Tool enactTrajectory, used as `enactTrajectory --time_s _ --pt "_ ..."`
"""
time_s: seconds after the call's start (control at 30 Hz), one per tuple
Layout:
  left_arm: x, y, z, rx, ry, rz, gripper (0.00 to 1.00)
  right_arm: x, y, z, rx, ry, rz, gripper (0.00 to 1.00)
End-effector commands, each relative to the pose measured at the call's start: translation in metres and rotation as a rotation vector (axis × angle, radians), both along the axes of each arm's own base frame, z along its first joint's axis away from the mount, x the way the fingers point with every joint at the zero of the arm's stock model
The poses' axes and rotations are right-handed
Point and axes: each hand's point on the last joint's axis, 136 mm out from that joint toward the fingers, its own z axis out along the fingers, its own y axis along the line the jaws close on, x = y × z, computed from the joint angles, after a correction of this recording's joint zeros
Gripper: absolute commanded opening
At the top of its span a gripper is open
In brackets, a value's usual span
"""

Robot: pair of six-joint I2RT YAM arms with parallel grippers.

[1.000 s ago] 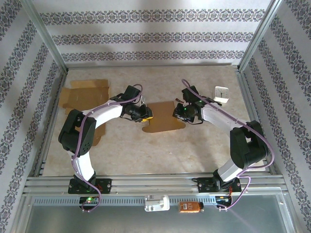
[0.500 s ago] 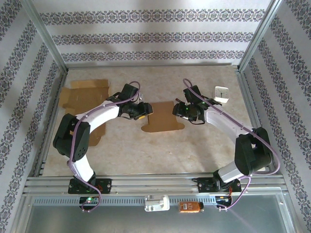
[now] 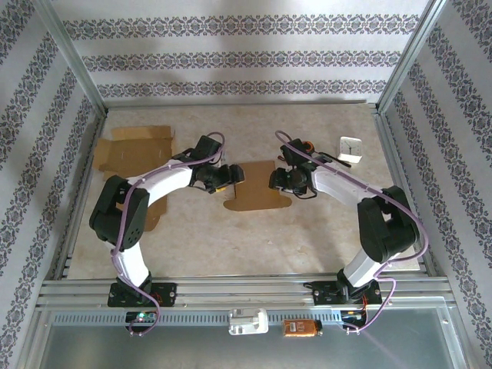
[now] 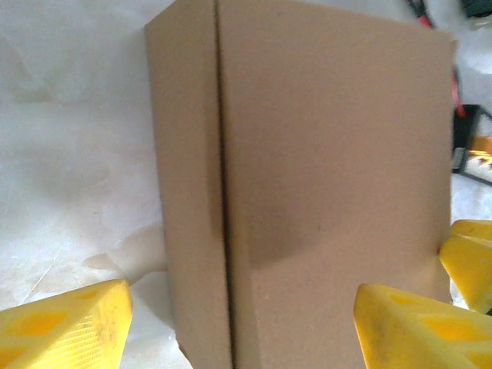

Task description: Fold the paper box

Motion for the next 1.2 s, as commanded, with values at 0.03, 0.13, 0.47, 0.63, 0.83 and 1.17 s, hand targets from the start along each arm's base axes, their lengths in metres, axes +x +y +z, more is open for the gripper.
enactTrajectory --time_s 0.03,0.13,0.47,0.63,0.83,1.17 --pt "-0.009 -0.008 -0.019 0.013 0.02 -0.052 0.68 -0.009 -0.001 -0.026 -0.049 0.038 0.028 0.49" --pt "-0.012 -0.005 -0.034 0.033 0.043 -0.054 0.55 -0.014 -0.004 -0.04 -0.097 0.06 0.046 0.44" --pt "-0.007 -0.005 -0.016 0.041 0.002 -0.054 0.52 -0.006 0.001 0.006 -0.056 -0.028 0.05 0.52" --pt "0.001 -0.004 0.014 0.035 -0.066 -0.049 0.62 0.0 -0.005 0.037 -0.066 -0.125 0.062 0.52" --pt "0.003 0.003 0.042 0.037 -0.151 -0.073 0.69 -0.013 0.01 0.042 0.014 -0.121 0.187 0.45" --pt "0.003 0.009 0.059 -0.051 -0.226 -0.096 0.77 -0.021 0.004 0.027 0.059 -0.051 0.266 0.72"
